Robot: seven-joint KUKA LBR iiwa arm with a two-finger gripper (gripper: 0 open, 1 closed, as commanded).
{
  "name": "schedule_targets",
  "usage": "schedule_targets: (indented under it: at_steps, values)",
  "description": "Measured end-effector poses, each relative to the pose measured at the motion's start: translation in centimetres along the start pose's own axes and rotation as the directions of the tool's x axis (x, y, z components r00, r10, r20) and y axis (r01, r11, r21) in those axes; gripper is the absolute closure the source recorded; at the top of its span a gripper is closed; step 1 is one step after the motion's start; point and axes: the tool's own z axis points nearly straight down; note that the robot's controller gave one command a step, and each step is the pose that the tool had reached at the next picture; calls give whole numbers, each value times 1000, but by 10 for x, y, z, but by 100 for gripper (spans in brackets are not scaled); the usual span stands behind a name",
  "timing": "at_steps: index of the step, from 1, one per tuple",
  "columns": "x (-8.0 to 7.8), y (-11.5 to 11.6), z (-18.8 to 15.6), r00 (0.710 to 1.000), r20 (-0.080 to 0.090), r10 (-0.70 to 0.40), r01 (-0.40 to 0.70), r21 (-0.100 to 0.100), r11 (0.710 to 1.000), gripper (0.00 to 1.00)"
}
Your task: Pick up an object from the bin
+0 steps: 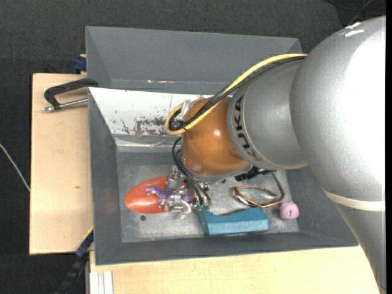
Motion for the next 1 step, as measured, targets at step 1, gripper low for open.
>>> schedule_targets:
  at_steps: [1]
  values:
    - [2,-1,-7,1000,-13,0,0,4,1000,100]
